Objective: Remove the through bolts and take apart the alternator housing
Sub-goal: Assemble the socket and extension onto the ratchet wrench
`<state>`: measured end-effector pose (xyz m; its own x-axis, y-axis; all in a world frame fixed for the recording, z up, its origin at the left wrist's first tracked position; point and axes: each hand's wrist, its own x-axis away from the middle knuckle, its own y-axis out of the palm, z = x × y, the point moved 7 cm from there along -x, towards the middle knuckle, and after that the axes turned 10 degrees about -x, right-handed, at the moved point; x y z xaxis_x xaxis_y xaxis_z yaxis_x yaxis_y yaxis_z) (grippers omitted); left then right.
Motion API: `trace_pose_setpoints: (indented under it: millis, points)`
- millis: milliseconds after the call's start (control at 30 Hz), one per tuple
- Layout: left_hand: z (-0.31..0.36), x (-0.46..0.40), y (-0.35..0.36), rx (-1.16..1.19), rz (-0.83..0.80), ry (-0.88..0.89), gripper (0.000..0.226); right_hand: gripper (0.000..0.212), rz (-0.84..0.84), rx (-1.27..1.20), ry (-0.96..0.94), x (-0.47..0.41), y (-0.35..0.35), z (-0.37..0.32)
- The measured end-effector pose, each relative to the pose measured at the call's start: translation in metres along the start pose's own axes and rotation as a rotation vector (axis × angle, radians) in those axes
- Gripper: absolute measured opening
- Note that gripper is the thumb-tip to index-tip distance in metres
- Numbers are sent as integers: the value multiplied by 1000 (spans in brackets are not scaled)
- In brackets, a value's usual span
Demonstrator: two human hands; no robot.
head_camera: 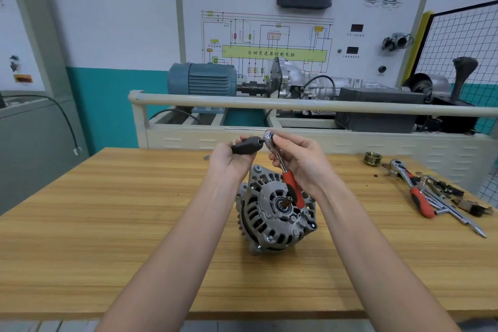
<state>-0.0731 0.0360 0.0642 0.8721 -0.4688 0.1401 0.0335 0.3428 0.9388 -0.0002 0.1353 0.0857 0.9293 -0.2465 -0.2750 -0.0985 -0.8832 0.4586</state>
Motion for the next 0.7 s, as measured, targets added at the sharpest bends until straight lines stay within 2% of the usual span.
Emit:
trace_pose_setpoints:
  millis: [167,267,333,567,700]
  points:
    - [-3,1,-1,-7,5,2,29,14,-23,20,24,4,0,1]
    - [-4,2,-1,-20,25,11,23,25,-17,37,17,4,-1,1]
    - [-5,4,-1,-36,31,14,28,28,-17,61,9,4,0,1]
    - [-10,12,3,-62,56,6,36,19,-86,110,-47,4,4,4]
    - [-8,13,9,-10,25,-30,35,16,-97,311,-169,4,5,-10]
